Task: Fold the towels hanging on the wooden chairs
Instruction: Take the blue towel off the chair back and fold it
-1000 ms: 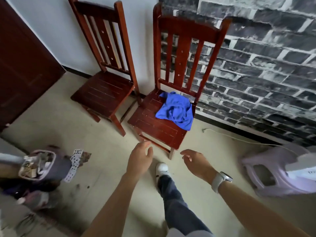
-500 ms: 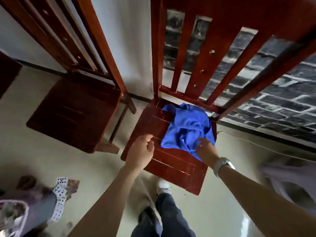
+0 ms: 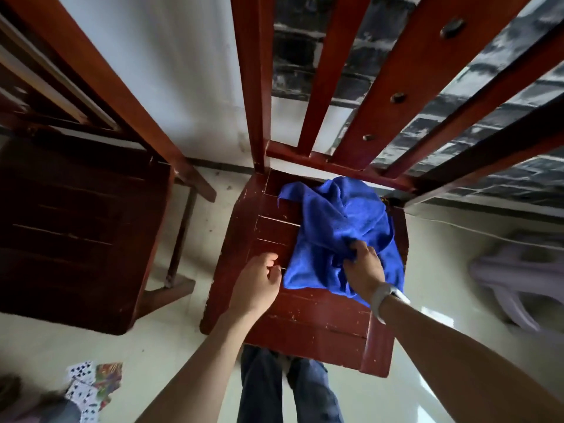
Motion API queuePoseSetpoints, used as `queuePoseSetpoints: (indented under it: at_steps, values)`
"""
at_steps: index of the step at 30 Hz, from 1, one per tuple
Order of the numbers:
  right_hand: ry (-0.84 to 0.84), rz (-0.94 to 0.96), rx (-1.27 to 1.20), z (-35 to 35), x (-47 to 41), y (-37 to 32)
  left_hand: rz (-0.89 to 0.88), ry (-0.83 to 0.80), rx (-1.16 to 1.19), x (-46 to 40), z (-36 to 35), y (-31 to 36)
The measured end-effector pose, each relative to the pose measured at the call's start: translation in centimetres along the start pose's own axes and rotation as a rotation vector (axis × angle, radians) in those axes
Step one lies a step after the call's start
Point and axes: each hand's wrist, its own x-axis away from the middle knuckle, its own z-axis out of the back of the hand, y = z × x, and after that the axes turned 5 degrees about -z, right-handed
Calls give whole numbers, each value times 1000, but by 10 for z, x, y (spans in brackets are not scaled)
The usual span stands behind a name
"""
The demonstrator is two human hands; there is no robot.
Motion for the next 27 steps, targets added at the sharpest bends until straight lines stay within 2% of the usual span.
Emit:
queuePoseSetpoints:
  at_steps: [7, 12, 16, 18, 21, 24, 27]
  values:
    - [71, -13, -424, 33, 69, -22, -110, -78, 136, 16, 26, 42]
    - [19, 72, -640, 100, 119, -47, -423, -87, 102, 32, 66, 90]
    - [-32, 296, -592, 172, 165, -70, -694, -138, -66, 48, 99, 143]
    - [-8, 358, -525, 210, 183, -79, -741, -158, -41, 54, 114, 177]
    - [130, 409, -496, 269, 205, -85, -693, -149, 61, 65, 143, 233]
    - [295, 422, -507, 318, 225, -81, -793, -69, 86, 79, 174, 292]
    - [377, 434, -385, 347, 240, -71, -932, -16, 83, 99, 201, 355]
